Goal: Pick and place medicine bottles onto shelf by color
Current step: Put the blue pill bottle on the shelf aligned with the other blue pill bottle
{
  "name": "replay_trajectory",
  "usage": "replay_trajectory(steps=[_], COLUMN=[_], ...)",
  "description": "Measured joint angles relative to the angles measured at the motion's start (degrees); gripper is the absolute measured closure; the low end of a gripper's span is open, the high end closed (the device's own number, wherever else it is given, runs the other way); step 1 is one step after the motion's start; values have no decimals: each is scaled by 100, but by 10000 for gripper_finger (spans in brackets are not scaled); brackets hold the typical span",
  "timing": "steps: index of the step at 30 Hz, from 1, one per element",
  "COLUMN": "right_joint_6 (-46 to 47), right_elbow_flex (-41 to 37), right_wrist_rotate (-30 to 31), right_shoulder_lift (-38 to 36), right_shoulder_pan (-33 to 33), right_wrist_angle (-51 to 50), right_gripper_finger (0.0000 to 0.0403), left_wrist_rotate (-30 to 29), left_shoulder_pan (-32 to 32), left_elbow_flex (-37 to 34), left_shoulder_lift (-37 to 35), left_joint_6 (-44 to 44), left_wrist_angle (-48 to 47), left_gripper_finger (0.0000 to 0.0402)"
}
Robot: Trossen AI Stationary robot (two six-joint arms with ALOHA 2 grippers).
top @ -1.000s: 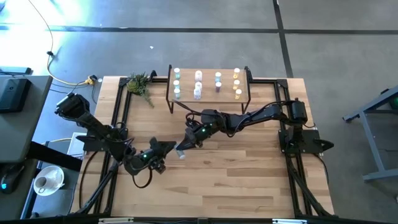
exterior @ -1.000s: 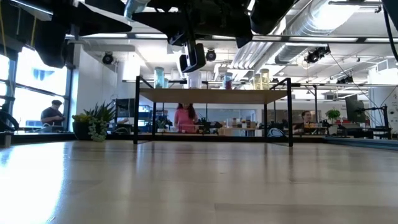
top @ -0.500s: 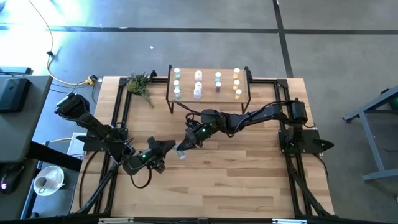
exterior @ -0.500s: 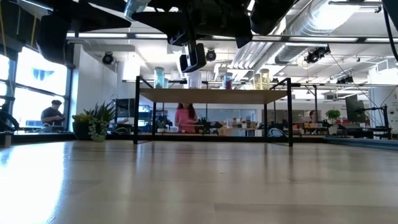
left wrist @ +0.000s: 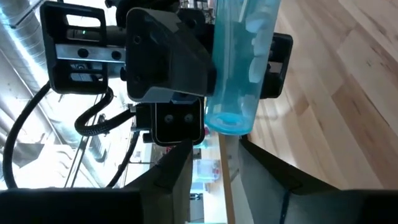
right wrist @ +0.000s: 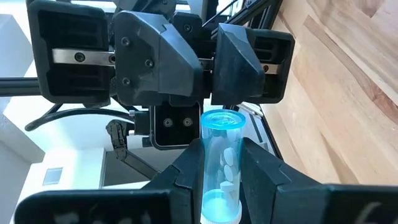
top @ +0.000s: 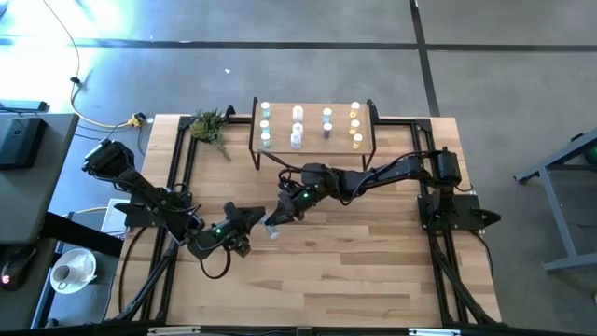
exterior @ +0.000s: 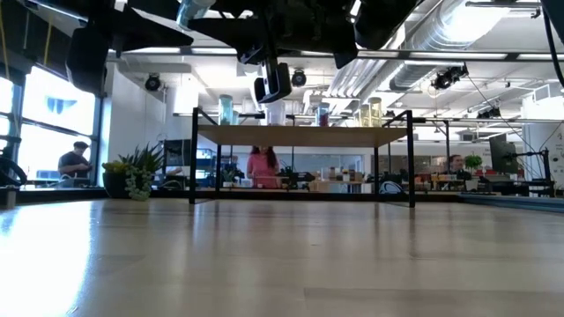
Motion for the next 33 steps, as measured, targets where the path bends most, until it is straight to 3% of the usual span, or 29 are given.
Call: replay_trajectory(steps=[12, 20, 33], right_joint_6=[-107, -109, -107], right_elbow_flex=[0, 0, 0], right_wrist_rotate=[-28, -6, -4], right_shoulder_lift=[0, 0, 0], right_shoulder_pan=[-82, -146, -122], right_wrist_angle=[0, 0, 0], right_gripper_finger=[334, 334, 334], left_wrist_rotate=[76, 506, 522], left_shoulder_pan=[-4, -4, 179], left_elbow_flex=[2, 4, 4], left_shoulder_lift=[0, -2, -4], left_joint_6=[-158, -265, -306], left_wrist_angle=[-7, -4, -4], left_gripper_finger=[208, 214, 261])
